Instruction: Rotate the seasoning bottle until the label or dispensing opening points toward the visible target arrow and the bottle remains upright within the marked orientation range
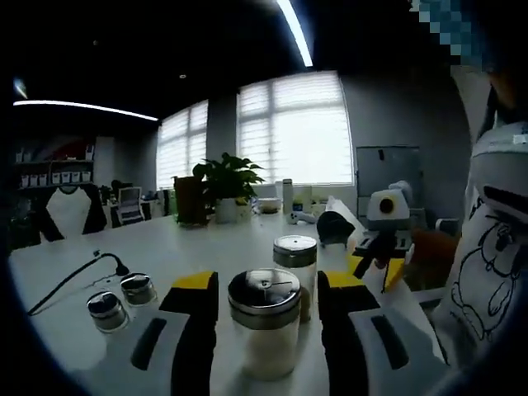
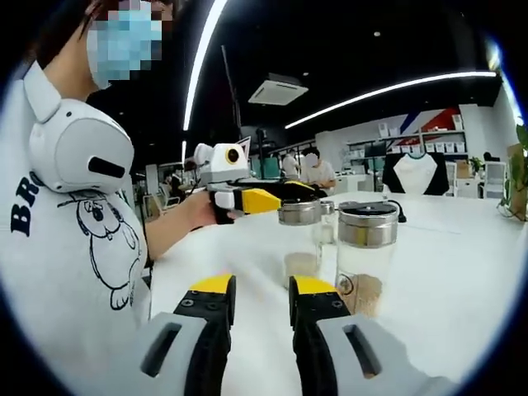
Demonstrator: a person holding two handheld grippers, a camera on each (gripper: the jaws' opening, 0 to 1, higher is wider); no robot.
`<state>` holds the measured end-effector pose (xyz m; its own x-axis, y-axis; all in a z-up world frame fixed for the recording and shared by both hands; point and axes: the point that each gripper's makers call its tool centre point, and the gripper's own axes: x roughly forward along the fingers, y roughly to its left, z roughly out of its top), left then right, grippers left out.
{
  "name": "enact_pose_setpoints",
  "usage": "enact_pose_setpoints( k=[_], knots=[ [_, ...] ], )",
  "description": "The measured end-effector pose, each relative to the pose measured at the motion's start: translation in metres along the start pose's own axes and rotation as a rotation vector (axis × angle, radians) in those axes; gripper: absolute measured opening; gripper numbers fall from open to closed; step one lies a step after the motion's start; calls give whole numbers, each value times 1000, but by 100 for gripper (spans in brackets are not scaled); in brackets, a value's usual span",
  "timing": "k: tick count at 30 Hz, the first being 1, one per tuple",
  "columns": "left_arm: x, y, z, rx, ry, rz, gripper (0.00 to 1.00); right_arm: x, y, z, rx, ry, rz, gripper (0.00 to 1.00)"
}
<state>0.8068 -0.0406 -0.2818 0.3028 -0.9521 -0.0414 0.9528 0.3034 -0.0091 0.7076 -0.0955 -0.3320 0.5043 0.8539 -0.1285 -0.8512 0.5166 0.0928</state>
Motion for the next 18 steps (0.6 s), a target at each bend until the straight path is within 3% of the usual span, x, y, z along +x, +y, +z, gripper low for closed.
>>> enact_pose_setpoints(
  k=[9, 18],
  knots=[
    [9, 2, -9, 38, 64, 47, 42, -9, 0, 6, -2, -42, -28, 18],
    [8, 4, -9, 38, 74, 85, 40, -15, 2, 5, -13, -40, -24, 11]
  ],
)
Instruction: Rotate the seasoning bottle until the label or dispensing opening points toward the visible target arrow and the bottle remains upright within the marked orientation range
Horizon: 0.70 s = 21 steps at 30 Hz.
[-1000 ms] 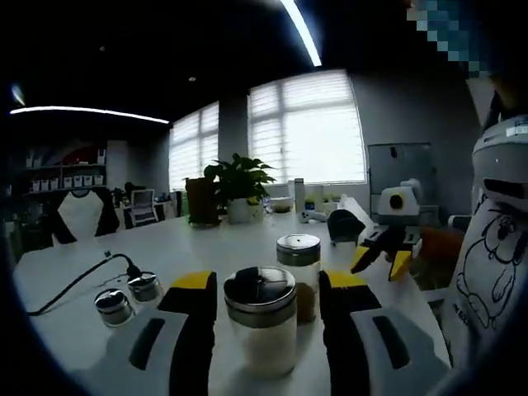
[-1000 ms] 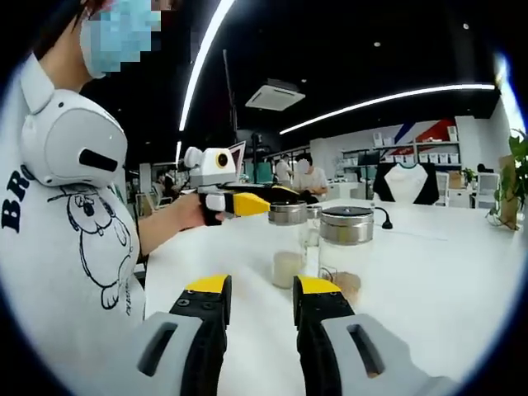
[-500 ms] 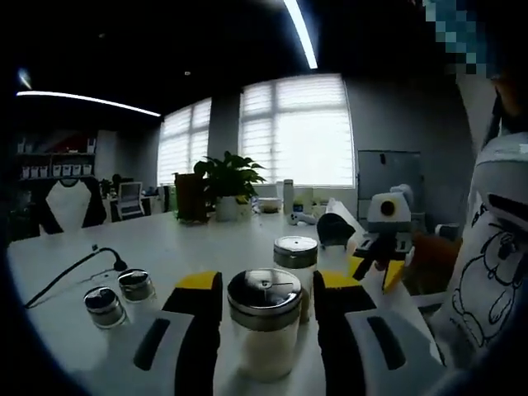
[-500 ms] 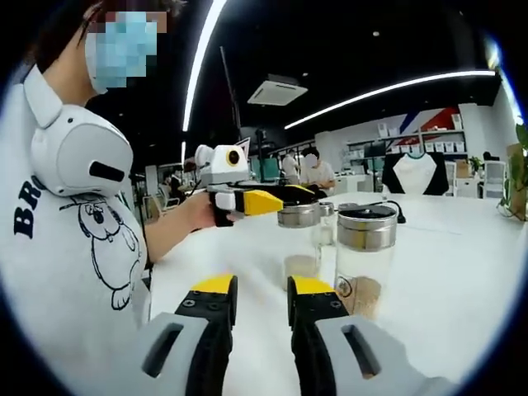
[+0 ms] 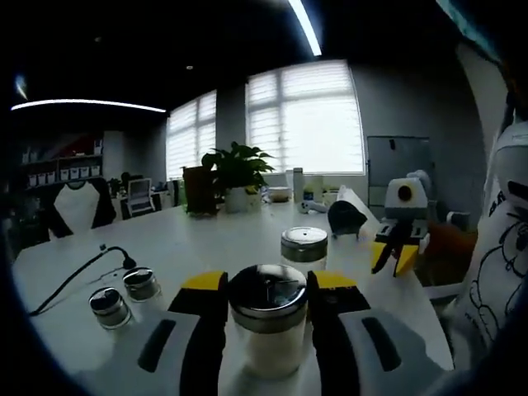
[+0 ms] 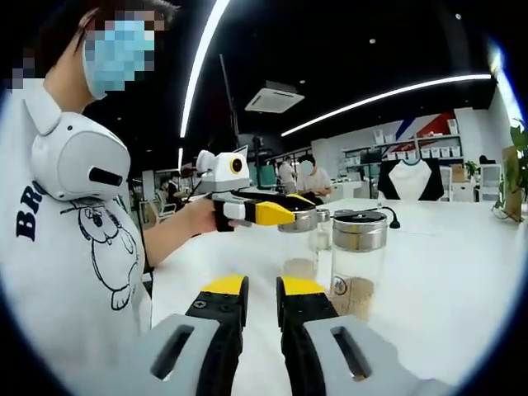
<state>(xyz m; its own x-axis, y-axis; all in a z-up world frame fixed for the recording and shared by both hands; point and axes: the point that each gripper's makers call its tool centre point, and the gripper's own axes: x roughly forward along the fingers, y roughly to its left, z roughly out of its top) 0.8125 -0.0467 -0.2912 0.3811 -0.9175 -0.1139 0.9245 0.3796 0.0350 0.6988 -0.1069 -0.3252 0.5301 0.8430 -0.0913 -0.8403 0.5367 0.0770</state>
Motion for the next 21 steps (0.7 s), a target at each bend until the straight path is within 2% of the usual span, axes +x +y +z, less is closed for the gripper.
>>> enact_pose_setpoints(
  k=[4, 7, 10, 13, 15, 17, 18, 19, 21],
  knots=[
    [0, 0, 0, 3, -2, 24, 40, -1, -4, -1, 5, 1, -8, 12],
    [-1, 0, 0, 2, 2, 65, 40, -1, -12, -9, 18, 24, -34, 12],
    [1, 0, 0, 5, -21, 115, 40, 1, -16, -15, 29, 53, -59, 12],
    [-2, -3, 0, 15, -48, 155, 40, 4, -16, -11, -23, 71, -88, 12],
    [-3, -3, 0, 21, -50, 153, 40, 6, -14, -9, -19, 74, -76, 12],
    [-4, -5, -3, 60, -16, 132, 41, 7, -12, -4, -19, 63, -62, 12],
    [-5, -4, -2, 63, -14, 131, 43, 7, -11, -3, -21, 59, -54, 13],
    [-5, -8, 1, 107, -18, 101, 47, 7, -10, -1, -19, 57, -40, 14],
    [-8, -9, 4, 112, -24, 89, 60, 5, -9, 3, -10, 39, -24, 15]
  ],
)
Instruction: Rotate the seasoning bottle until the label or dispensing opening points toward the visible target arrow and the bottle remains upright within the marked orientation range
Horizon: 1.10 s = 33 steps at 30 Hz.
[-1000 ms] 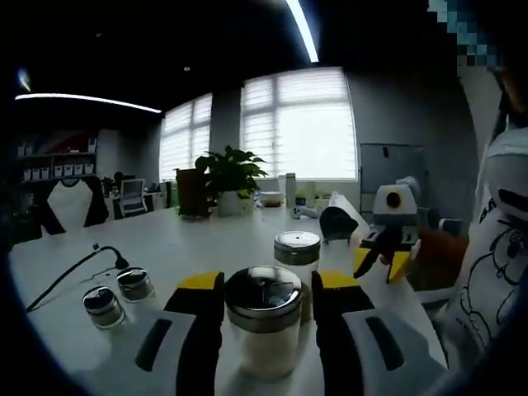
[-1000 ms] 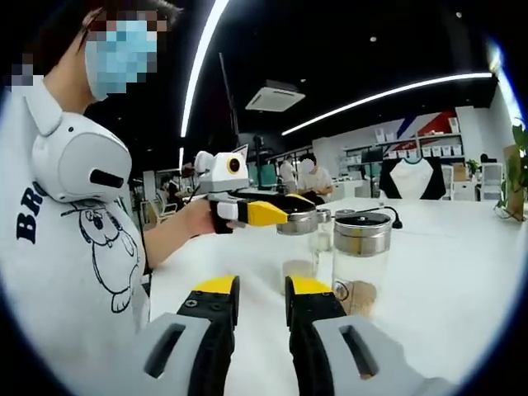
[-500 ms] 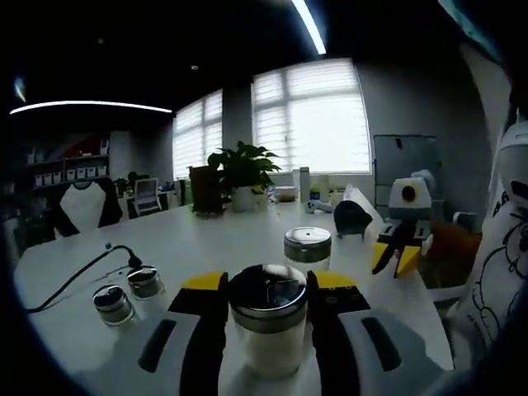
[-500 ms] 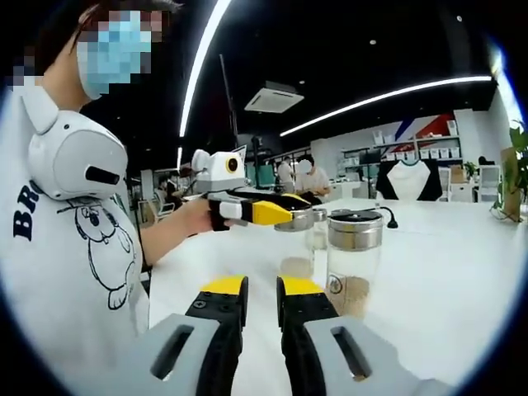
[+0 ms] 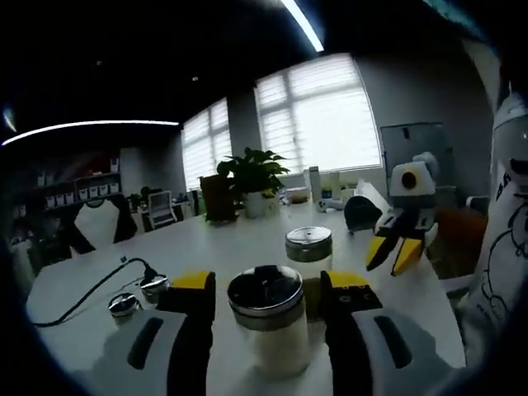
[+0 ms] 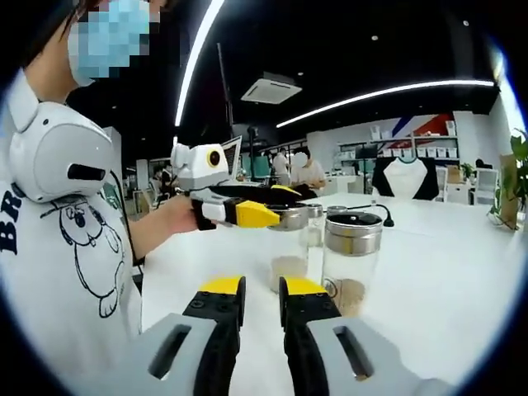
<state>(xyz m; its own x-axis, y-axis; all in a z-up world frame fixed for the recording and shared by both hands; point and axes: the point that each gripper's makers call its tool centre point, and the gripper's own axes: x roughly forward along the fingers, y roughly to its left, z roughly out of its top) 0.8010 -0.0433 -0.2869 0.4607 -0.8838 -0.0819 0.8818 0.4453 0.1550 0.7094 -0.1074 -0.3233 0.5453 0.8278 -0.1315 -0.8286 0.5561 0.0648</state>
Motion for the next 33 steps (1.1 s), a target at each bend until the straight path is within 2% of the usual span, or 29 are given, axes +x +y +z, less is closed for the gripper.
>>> enact_pose_setpoints(
  k=[2, 3, 5, 7, 8, 10, 12, 14, 15, 18, 23, 27, 31, 33],
  knots=[
    [-4, 0, 4, 8, -29, -60, 64, -2, 0, 3, 16, -16, 11, 15],
    [-6, 1, 5, 23, -51, -115, 63, -3, 1, 4, 20, -28, 16, 15],
    [-8, 9, 6, -44, -77, -162, 60, -3, 2, 6, 44, -44, 38, 14],
    [-10, 9, 13, -108, -143, -226, 62, -2, 1, 7, 49, -49, 45, 13],
    [-10, 9, 12, -150, -139, -245, 62, -2, 2, 8, 50, -51, 52, 13],
    [-9, 10, 10, -135, -141, -273, 61, -2, 4, 8, 49, -54, 69, 13],
    [-3, 11, 4, -115, -123, -270, 60, -3, 5, 10, 52, -65, 87, 13],
    [3, 16, -5, -49, -84, -243, 60, -3, 4, 11, 41, -72, 79, 12],
    [6, 13, -9, -13, -67, -265, 60, -3, 4, 11, 40, -72, 78, 12],
    [12, 8, -11, -43, -71, -309, 61, -4, 6, 12, 48, -83, 85, 12],
    [17, 3, -12, -74, -67, -324, 63, -8, 5, 10, 41, -78, 74, 12],
    [16, -2, -7, -148, -96, -368, 56, -11, 5, 11, 40, -82, 66, 11],
    [18, -2, -12, -117, -63, -337, 49, -10, 5, 9, 30, -77, 61, 11],
    [19, -2, -10, -103, -74, -325, 44, -10, 4, 9, 23, -74, 58, 10]
  ],
)
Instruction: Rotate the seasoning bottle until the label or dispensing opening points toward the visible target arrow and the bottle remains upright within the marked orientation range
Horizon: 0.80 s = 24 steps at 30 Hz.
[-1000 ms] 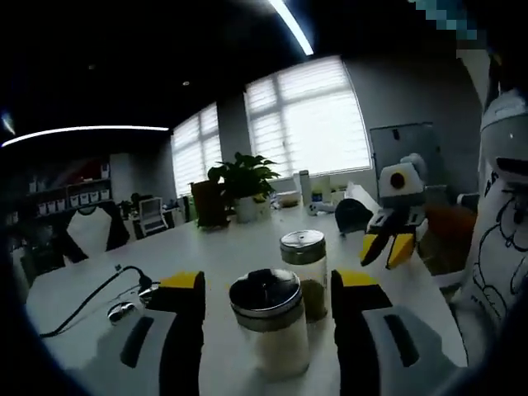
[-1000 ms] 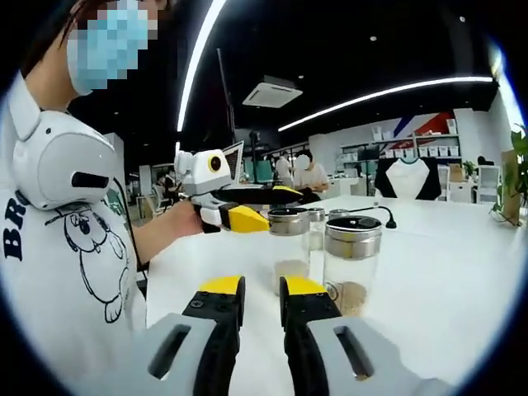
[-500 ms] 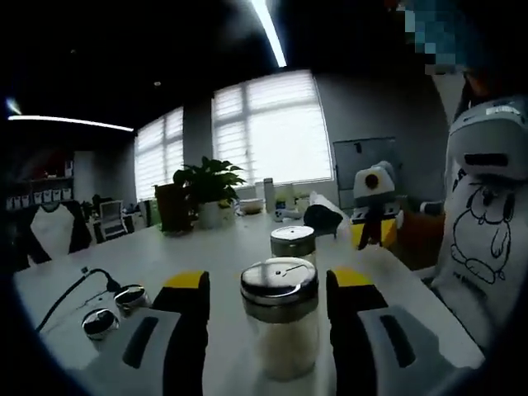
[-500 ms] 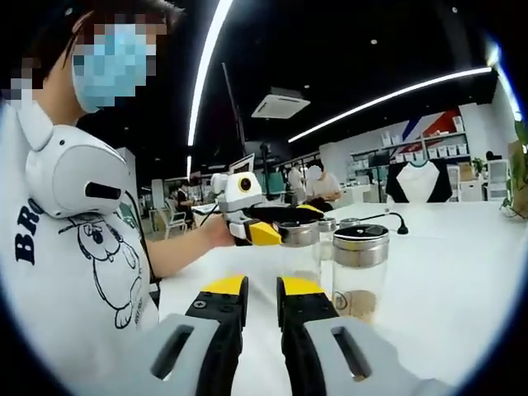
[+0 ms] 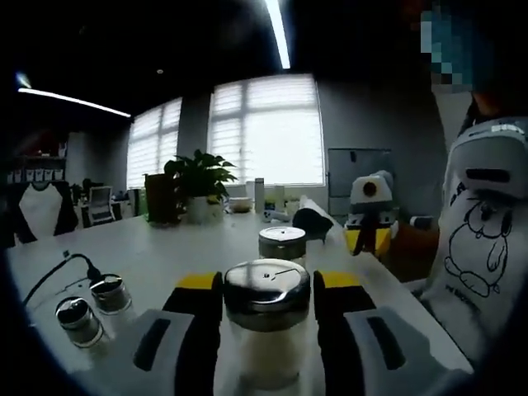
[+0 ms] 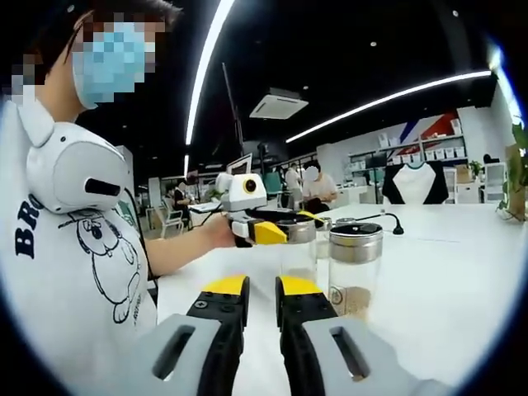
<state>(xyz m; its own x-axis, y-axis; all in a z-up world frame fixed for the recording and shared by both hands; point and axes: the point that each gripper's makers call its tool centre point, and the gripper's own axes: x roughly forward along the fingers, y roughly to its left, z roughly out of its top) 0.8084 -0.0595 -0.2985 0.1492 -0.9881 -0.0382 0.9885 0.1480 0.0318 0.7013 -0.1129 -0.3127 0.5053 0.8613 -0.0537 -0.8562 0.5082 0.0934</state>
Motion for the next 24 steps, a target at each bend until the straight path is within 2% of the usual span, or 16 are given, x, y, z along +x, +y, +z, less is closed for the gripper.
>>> enact_pose_setpoints(
  k=[6, 14, 19, 24],
  knots=[
    [-1, 1, -1, -36, -4, 19, 43, 0, -1, 2, -5, -1, -5, 7],
    [-2, -1, -3, -38, 62, 134, 43, -4, -6, 5, -10, 0, -35, 6],
    [-4, 0, -3, -45, 57, 223, 43, -3, -6, 6, -3, -15, -35, 6],
    [-9, 2, -2, -47, 29, 317, 43, -3, -5, 3, -7, -7, -41, 5]
  ],
)
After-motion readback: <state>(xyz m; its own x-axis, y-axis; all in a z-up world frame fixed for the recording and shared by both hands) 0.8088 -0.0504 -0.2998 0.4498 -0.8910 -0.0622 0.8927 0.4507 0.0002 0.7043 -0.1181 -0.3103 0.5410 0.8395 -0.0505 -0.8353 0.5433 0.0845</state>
